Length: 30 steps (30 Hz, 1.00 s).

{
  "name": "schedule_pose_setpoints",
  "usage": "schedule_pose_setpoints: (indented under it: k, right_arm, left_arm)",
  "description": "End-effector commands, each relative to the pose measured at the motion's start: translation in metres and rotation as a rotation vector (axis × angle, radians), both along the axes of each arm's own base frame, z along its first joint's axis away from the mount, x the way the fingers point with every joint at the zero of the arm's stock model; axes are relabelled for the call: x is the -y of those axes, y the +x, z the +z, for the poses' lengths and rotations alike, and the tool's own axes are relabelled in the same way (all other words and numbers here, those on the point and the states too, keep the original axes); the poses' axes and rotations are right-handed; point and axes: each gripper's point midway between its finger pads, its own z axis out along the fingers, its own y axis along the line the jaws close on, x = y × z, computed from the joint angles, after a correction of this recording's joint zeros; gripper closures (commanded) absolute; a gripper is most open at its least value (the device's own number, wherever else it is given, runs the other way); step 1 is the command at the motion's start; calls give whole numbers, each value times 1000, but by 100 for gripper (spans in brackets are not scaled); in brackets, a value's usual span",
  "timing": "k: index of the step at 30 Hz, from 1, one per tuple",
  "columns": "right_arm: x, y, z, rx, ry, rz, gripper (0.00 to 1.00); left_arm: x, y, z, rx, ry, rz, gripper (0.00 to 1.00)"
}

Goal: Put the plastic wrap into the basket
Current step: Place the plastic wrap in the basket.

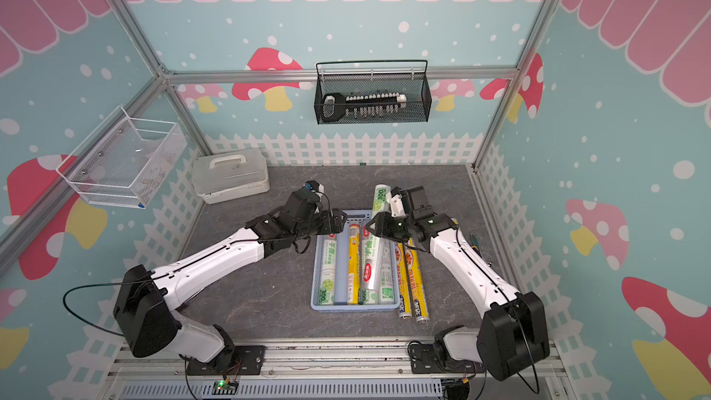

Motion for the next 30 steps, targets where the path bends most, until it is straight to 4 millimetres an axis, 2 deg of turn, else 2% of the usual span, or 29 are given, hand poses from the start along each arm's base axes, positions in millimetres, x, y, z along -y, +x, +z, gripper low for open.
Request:
schedule_pose_setpoints:
  k: [1,12,16,26,30]
  right_arm:
    - [-28,13,17,61,51,15,71]
    - [-94,5,-22,-16,39,107,70]
    - [-110,4,-35,-38,21,134,69]
    - [-117,1,-69,-110,-37,145,66]
    - [-115,-1,-83,-142,-63,142,61]
  left_arm:
    - [-10,4,10,34,-50,48,6]
    - [-25,5,7,38,-57,89,5]
    - [-26,5,6,38,-57,86,4]
    - [-33,5,5,35,-61,100,4]
    - [-32,5,6,38,-68,98,4]
